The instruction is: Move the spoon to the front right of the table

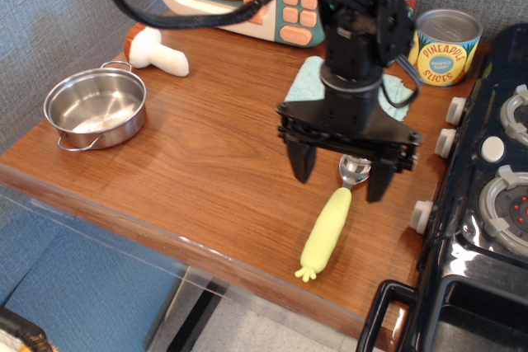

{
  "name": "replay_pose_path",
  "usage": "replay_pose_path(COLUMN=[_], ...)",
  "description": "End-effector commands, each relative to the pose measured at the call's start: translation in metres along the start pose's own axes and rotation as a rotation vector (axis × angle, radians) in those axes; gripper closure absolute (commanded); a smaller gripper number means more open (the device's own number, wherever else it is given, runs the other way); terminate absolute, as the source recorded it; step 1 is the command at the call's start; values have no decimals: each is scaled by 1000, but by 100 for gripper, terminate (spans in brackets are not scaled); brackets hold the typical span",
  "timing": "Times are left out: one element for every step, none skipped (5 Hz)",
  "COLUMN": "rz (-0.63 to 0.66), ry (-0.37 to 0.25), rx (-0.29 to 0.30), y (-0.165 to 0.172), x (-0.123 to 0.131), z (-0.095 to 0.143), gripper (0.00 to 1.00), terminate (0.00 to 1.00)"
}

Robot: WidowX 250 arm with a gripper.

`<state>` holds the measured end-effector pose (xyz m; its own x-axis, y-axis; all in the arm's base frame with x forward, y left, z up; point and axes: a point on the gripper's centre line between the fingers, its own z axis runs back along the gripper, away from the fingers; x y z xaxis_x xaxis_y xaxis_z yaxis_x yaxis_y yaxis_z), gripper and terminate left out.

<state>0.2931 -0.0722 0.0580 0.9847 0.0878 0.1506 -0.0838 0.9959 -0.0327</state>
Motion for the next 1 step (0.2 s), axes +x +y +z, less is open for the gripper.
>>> replay_pose_path(rz=[-4], ry=[-60], rx=[-20], y=[-3], x=[5], z=[19], gripper=[0], terminate=[100])
